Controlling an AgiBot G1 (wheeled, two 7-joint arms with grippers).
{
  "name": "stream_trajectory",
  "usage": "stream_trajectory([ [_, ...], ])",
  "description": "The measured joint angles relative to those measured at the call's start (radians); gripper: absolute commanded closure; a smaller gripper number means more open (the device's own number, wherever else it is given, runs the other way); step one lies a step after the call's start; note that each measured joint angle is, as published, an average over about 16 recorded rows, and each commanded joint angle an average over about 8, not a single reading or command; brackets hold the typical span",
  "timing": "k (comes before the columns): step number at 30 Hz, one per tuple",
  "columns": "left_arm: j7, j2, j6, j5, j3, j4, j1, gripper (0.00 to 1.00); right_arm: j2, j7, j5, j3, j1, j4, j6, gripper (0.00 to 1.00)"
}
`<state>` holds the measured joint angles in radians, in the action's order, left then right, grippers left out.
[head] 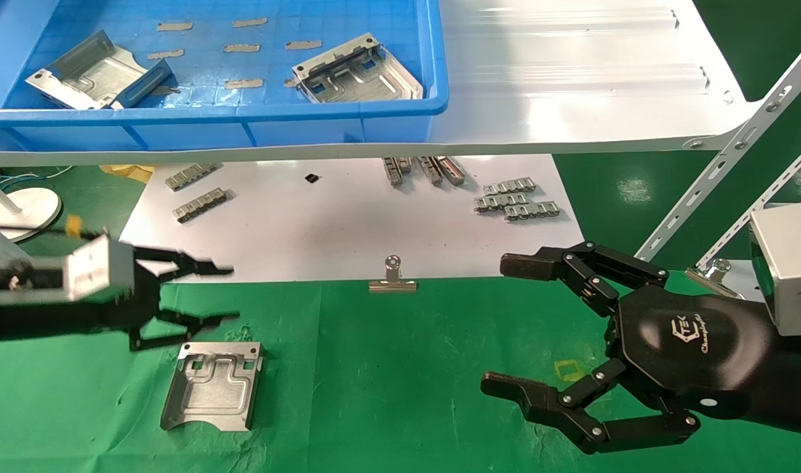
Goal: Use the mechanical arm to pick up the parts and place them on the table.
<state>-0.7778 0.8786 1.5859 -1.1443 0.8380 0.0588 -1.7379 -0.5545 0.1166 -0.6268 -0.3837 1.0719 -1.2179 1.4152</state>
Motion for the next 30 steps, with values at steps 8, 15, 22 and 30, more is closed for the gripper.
stream_trajectory([
  [8, 0.041, -0.004, 0.007, 0.036, -0.021, -0.022, 0.005, 0.0, 0.0, 0.0, 0.0, 0.0, 0.0, 0.0, 0.0, 0.0],
  [15, 0.062, -0.012, 0.004, 0.042, -0.034, 0.019, 0.024, 0.0, 0.0, 0.0, 0.0, 0.0, 0.0, 0.0, 0.0, 0.0],
  [22, 0.134, -0.033, -0.004, 0.07, -0.076, 0.121, 0.077, 0.0, 0.0, 0.0, 0.0, 0.0, 0.0, 0.0, 0.0, 0.0],
  [30, 0.257, -0.068, -0.017, 0.121, -0.147, 0.284, 0.164, 0.0, 0.0, 0.0, 0.0, 0.0, 0.0, 0.0, 0.0, 0.0],
])
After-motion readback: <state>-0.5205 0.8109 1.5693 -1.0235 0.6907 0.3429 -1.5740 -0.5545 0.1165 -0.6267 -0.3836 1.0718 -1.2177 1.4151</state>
